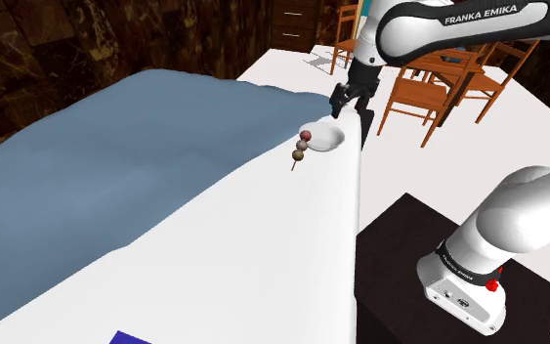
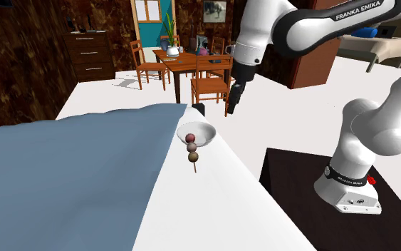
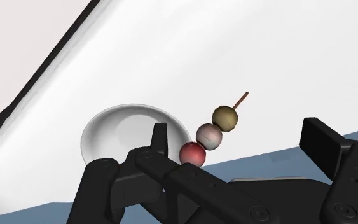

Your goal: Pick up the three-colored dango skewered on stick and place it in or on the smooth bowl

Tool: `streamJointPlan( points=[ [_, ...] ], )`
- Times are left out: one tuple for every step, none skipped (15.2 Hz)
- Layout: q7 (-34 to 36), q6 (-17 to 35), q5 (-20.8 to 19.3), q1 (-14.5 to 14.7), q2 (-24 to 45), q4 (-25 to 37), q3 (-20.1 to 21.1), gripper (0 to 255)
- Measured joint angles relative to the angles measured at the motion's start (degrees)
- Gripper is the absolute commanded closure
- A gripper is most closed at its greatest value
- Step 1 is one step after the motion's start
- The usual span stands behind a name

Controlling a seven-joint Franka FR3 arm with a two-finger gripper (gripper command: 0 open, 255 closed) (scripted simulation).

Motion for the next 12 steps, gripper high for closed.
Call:
streamJointPlan(
  points=[
    [1.25, 1.72, 0.40, -0.30, 1.92, 0.11, 0.12, 0],
    [2.80, 3.00, 0.88, -0.43, 3.53, 0.36, 0.48, 0],
    [4.38, 4.71, 1.33, -0.58, 5.58, 0.65, 0.86, 0],
    [6.00, 6.45, 1.68, -0.74, 8.10, 1.40, 1.26, 0],
    [6.94, 7.86, 2.05, -1.06, 9.88, 1.70, 1.15, 0],
    [8.19, 9.86, 2.46, -1.24, 11.80, 1.53, 1.29, 0],
    [9.72, 11.26, 2.82, -1.31, 13.93, 2.28, 1.59, 0],
    [11.07, 12.77, 3.15, -1.46, 16.25, 3.08, 1.74, 0],
    [12.24, 14.16, 3.53, -1.62, 18.32, 3.75, 1.77, 0],
    [13.17, 15.34, 3.90, -1.85, 20.38, 4.63, 1.66, 0],
    [14.31, 16.79, 4.25, -1.97, 22.61, 5.42, 1.66, 0],
    [15.53, 17.85, 4.63, -2.02, 24.63, 6.39, 1.70, 0]
  ],
)
